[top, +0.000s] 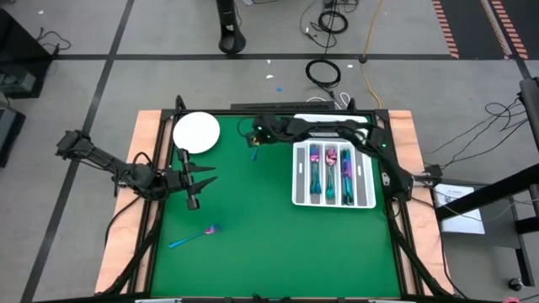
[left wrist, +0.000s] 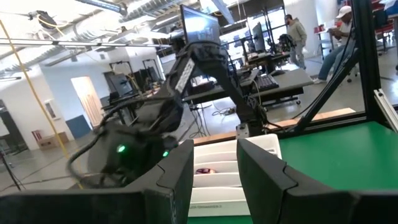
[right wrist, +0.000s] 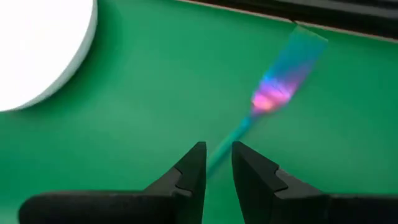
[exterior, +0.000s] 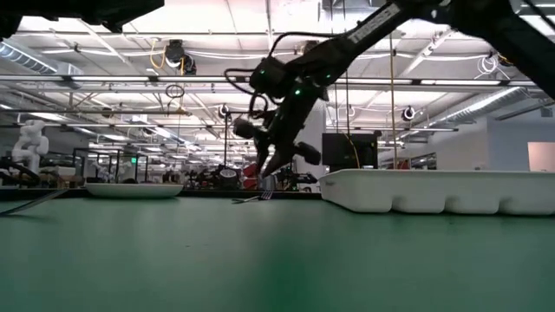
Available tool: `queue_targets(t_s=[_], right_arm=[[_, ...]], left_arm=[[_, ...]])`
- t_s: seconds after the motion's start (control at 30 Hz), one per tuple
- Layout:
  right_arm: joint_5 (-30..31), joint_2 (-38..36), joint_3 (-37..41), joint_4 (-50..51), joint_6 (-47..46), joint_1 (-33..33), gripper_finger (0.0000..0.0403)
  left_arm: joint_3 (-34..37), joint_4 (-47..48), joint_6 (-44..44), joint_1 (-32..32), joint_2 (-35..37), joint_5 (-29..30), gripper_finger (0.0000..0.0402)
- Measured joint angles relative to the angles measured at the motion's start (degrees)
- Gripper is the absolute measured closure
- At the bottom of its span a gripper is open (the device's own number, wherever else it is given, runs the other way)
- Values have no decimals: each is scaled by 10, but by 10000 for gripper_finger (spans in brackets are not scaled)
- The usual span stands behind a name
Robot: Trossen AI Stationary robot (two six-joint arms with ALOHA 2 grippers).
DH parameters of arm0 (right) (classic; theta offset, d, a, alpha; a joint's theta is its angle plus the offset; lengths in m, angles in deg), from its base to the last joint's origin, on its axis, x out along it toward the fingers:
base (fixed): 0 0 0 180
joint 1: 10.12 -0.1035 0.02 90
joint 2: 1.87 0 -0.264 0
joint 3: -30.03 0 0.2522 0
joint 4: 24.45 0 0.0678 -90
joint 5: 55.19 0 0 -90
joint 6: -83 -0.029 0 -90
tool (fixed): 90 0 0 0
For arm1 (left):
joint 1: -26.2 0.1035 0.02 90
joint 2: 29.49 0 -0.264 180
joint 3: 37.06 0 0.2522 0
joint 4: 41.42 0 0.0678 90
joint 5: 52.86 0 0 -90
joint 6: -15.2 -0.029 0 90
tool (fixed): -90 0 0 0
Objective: Sort silverware
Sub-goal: Put the blue fork into the white cutlery tray
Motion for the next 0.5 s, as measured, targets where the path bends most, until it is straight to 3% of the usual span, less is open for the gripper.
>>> queue_targets(t_s=[0.13,0.3,0.5], right_arm=[[3,52,-69,17,14,5,335],[49,72,-131,77,24,0,335],[37,80,-140,111,23,-4,335]], left_arm=[[0,0,0,0,0,0,276],[0,1,-12,0,0,0,276],[0,0,-11,3,0,0,276]])
